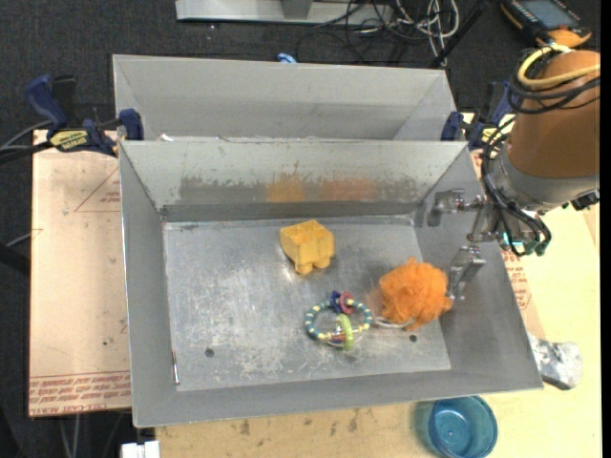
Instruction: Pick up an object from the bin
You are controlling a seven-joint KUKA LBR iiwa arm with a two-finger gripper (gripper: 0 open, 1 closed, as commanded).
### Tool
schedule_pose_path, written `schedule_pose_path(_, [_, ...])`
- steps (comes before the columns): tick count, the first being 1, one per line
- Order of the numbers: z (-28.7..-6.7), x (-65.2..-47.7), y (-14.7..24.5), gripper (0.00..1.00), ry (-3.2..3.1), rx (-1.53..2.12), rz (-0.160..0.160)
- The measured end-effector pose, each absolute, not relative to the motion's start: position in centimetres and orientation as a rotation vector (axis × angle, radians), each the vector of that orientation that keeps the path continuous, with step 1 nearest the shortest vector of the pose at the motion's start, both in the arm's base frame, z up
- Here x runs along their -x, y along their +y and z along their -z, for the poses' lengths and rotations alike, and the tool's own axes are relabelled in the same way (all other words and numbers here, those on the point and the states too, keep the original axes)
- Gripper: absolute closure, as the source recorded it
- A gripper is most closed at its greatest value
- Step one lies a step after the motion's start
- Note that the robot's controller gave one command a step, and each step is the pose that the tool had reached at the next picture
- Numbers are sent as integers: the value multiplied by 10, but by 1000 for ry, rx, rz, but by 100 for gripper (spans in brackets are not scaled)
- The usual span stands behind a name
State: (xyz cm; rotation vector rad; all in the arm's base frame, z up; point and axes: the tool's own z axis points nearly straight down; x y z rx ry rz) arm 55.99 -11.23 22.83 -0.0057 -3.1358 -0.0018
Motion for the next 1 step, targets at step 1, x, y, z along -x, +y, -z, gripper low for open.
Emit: schedule_pose_path(1, [-232, -562, -112, 0, -3143, 1, 0])
